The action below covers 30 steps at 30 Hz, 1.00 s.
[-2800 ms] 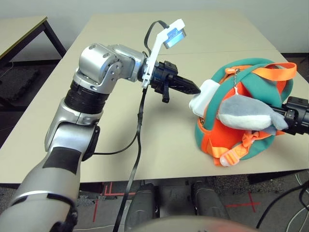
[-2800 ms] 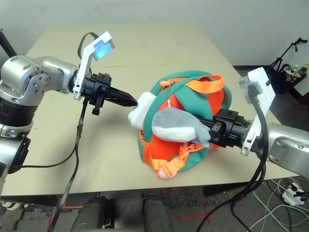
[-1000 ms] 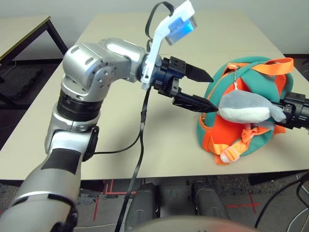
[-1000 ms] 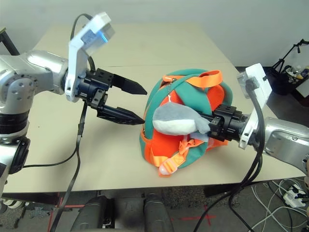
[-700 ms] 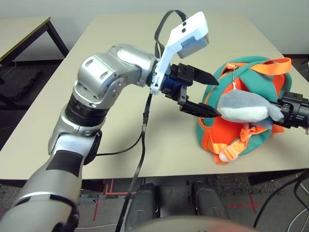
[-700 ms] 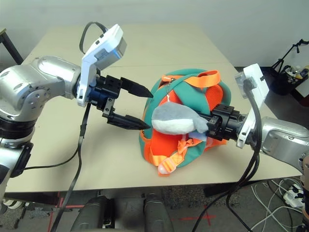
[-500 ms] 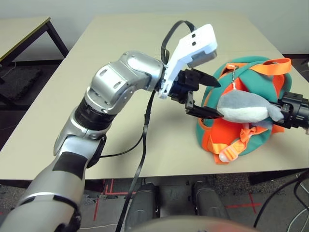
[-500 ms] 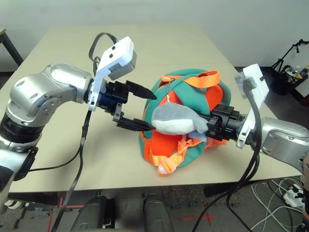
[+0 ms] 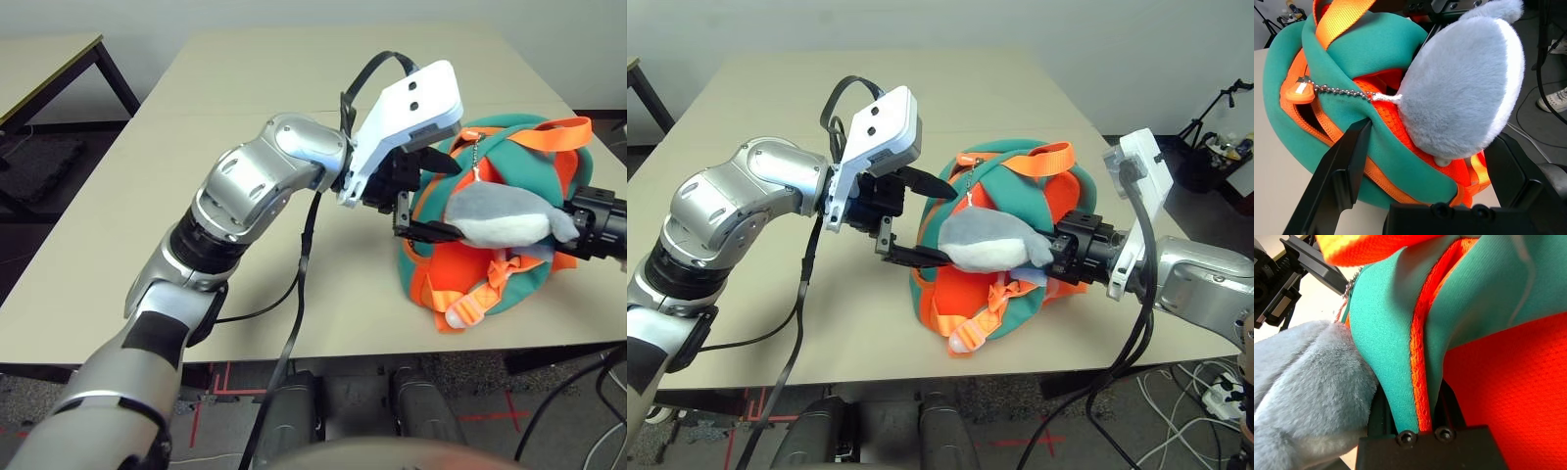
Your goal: Put the pencil case into the backpack and zip it.
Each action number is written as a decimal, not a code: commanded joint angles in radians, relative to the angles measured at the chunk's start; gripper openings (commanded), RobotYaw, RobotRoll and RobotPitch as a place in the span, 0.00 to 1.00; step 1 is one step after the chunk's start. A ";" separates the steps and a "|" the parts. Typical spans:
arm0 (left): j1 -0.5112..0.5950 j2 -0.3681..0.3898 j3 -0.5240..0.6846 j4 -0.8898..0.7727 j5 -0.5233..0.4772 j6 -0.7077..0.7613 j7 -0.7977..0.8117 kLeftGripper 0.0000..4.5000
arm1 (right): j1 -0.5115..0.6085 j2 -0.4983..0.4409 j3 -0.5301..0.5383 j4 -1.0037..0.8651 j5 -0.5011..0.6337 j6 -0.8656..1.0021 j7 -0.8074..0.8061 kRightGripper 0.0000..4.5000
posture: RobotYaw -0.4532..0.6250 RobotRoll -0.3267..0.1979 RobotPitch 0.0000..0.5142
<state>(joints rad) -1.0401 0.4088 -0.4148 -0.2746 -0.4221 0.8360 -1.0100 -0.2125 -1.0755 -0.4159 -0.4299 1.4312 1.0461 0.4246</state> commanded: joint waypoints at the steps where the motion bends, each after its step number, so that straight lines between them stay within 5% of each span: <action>1: 0.012 -0.016 -0.036 -0.014 0.014 -0.027 -0.010 1.00 | -0.029 -0.006 0.017 0.000 0.006 0.017 0.007 0.04 | 0.37 0.62 0.20; 12: -0.022 -0.016 0.009 -0.062 0.002 0.011 0.001 1.00 | -0.080 -0.008 0.050 0.068 -0.057 0.058 0.067 0.04 | 0.41 0.62 0.25; 20: -0.027 0.045 0.034 -0.089 0.015 0.033 0.017 1.00 | -0.118 0.024 0.095 0.114 -0.136 0.056 0.121 0.04 | 0.47 0.62 0.22; 30: -0.002 0.029 0.034 -0.097 -0.008 0.091 0.057 1.00 | -0.177 0.062 0.128 0.156 -0.219 0.061 0.173 0.04 | 0.47 0.62 0.20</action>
<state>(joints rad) -1.0374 0.4444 -0.3772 -0.3631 -0.4265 0.9210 -0.9571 -0.3804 -1.0230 -0.3101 -0.2795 1.2335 1.0967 0.5906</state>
